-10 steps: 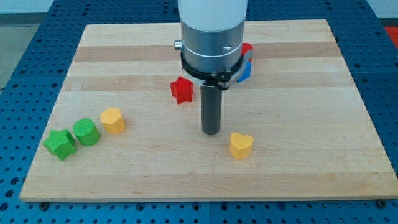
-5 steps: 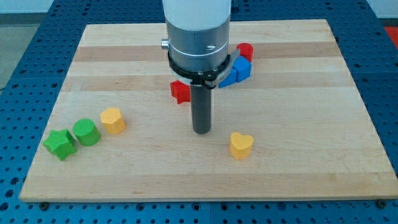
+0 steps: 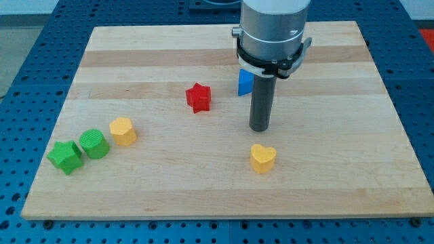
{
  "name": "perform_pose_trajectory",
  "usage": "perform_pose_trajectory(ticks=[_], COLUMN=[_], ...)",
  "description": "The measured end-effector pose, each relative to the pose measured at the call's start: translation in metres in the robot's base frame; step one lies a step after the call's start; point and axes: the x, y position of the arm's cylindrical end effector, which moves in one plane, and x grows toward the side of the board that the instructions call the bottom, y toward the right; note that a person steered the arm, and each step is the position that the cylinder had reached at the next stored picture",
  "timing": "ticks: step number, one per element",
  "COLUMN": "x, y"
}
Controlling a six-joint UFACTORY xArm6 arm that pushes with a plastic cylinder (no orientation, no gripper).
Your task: Push the yellow heart slightly left
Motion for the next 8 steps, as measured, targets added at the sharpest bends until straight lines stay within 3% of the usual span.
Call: perform_pose_trajectory(ticks=[2, 4, 5, 6, 8], x=[0.006, 0.047, 0.071, 0.064, 0.062], y=[-0.006, 0.051, -0.005, -0.077, -0.079])
